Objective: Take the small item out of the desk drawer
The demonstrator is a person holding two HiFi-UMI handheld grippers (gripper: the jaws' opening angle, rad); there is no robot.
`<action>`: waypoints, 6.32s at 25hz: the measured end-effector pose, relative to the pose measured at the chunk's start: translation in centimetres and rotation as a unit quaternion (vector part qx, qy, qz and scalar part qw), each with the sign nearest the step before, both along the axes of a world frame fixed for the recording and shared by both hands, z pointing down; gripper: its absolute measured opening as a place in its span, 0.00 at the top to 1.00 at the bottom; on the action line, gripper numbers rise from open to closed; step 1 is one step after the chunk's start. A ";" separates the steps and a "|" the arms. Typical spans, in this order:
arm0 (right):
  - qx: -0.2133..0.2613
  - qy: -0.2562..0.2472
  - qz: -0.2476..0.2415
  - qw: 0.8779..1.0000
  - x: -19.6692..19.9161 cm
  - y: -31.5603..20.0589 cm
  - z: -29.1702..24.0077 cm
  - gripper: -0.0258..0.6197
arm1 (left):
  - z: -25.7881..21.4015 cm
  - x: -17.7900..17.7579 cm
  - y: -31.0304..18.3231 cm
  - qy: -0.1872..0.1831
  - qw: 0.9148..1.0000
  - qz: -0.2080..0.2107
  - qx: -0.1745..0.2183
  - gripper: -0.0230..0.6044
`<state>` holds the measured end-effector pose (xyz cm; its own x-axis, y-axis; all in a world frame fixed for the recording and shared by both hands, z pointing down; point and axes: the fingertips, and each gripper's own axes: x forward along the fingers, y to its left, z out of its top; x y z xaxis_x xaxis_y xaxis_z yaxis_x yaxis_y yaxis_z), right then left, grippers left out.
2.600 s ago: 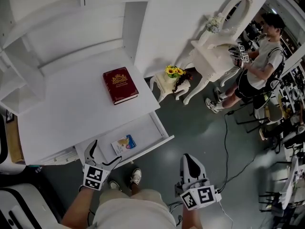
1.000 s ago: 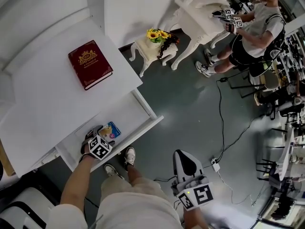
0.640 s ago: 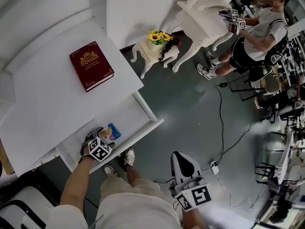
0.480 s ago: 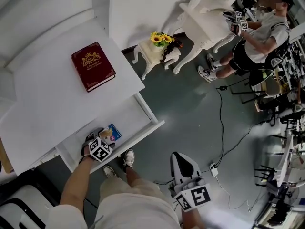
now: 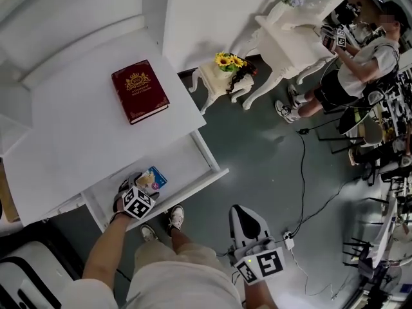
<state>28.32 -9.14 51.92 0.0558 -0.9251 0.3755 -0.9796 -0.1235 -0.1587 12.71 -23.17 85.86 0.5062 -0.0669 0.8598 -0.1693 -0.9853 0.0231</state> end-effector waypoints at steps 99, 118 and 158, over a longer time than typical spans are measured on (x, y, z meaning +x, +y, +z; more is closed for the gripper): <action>0.197 0.028 -0.150 0.968 -9.3 -7.9 -15.5 0.95 | -55.6 -35.8 6.0 0.425 0.685 -0.443 0.392 0.26; 0.190 0.043 -0.147 0.970 -11.6 -6.4 -15.7 0.95 | -55.9 -37.4 6.5 0.447 0.683 -0.433 0.381 0.26; 0.181 0.060 -0.116 0.975 -10.5 -3.2 -14.9 0.95 | -55.4 -35.2 6.4 0.467 0.699 -0.405 0.359 0.26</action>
